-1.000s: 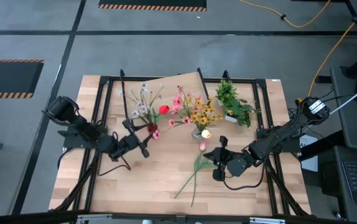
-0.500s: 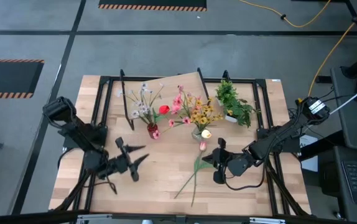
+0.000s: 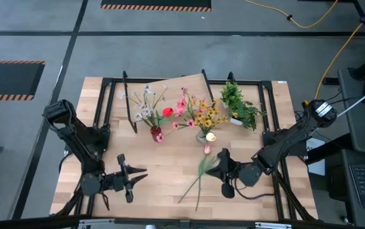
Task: Pick and place flowers into a vace then onto a shelf
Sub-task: Put the black flower into the red flower vase
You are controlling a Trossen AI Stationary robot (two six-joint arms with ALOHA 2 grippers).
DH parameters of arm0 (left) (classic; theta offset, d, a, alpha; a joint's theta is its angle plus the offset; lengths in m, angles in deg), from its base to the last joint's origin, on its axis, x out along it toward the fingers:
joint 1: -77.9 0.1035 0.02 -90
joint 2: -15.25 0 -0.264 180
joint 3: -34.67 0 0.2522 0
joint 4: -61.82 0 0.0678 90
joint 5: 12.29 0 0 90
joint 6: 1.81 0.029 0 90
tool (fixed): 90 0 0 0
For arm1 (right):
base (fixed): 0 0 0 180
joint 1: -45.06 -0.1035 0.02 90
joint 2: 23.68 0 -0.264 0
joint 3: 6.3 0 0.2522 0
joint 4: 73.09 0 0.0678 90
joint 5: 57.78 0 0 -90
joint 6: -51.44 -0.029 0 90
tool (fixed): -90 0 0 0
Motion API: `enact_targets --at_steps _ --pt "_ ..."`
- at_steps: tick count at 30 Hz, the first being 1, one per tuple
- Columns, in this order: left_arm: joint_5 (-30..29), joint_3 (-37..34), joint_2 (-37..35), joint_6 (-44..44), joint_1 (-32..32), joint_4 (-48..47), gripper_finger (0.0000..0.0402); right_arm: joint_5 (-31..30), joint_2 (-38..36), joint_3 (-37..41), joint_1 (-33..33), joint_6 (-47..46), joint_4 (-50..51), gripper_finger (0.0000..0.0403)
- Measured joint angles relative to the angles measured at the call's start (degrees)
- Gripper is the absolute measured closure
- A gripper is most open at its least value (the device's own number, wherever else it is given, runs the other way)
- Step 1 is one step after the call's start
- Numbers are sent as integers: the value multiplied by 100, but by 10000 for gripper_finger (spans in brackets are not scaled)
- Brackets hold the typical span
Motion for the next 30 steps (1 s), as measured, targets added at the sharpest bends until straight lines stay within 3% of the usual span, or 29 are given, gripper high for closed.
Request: enact_targets --at_steps 6,11,15,20,25,30 --pt "1859 1 2 -623 361 -281 381 -205 362 -174 -157 -30 197 401" --pt "2661 76 2 -1215 737 -901 398 -204 558 -200 -157 -101 199 399" --pt "3304 76 2 -2271 925 -1447 400 -106 609 -202 -157 -964 309 399" --pt "3168 76 2 -2656 1054 -1653 398 444 841 -484 -166 -2468 1408 401" --pt "3100 76 2 -2625 1164 -1797 400 964 1452 -1528 -166 -3327 3334 401" --pt "3093 76 2 -2608 1284 -1853 395 1195 1952 -2640 -166 -3836 4124 401"
